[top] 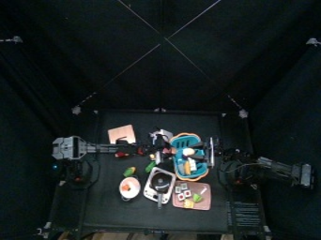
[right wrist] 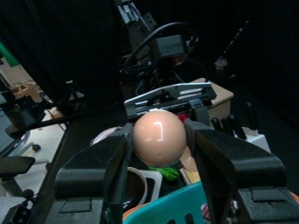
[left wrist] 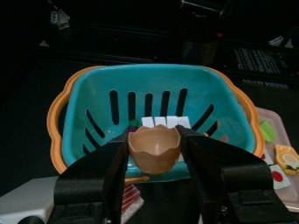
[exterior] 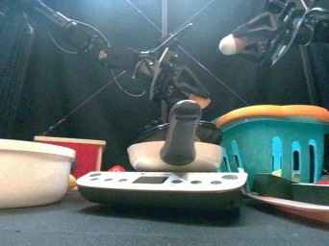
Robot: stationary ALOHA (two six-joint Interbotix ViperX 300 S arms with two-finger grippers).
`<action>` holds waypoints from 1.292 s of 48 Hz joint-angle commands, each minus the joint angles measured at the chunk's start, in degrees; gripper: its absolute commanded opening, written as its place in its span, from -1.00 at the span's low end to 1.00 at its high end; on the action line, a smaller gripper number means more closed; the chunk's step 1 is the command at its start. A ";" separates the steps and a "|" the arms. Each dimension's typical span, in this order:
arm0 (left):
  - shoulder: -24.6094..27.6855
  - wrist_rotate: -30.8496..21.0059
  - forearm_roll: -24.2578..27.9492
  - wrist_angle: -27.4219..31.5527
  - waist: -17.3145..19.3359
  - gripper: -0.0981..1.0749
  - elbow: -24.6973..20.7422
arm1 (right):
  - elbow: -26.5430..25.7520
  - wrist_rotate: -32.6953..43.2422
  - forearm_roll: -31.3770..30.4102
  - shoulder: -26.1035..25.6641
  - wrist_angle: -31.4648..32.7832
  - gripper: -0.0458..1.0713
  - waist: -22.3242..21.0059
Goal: Remove egg shell
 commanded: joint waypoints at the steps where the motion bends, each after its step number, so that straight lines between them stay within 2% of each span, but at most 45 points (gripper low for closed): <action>1: -1.85 0.00 -0.09 -0.35 0.18 0.42 -0.18 | -0.53 -0.09 0.18 0.18 -0.26 0.14 -0.26; 11: -2.02 0.09 -0.09 -0.44 -0.09 0.42 0.26 | 0.44 0.00 0.18 0.53 -0.26 0.14 -0.26; 22: 0.09 0.09 -0.09 -0.35 -0.44 0.42 -0.70 | 2.29 0.00 0.18 1.41 0.09 0.14 -0.53; 47: 7.03 0.09 -0.18 -0.70 -0.44 0.42 -7.73 | 3.08 0.00 0.18 1.49 0.44 0.14 -4.92; 62: 9.84 0.00 -0.26 -0.70 0.00 0.49 -11.34 | 4.22 0.26 0.18 0.97 0.44 0.14 -6.77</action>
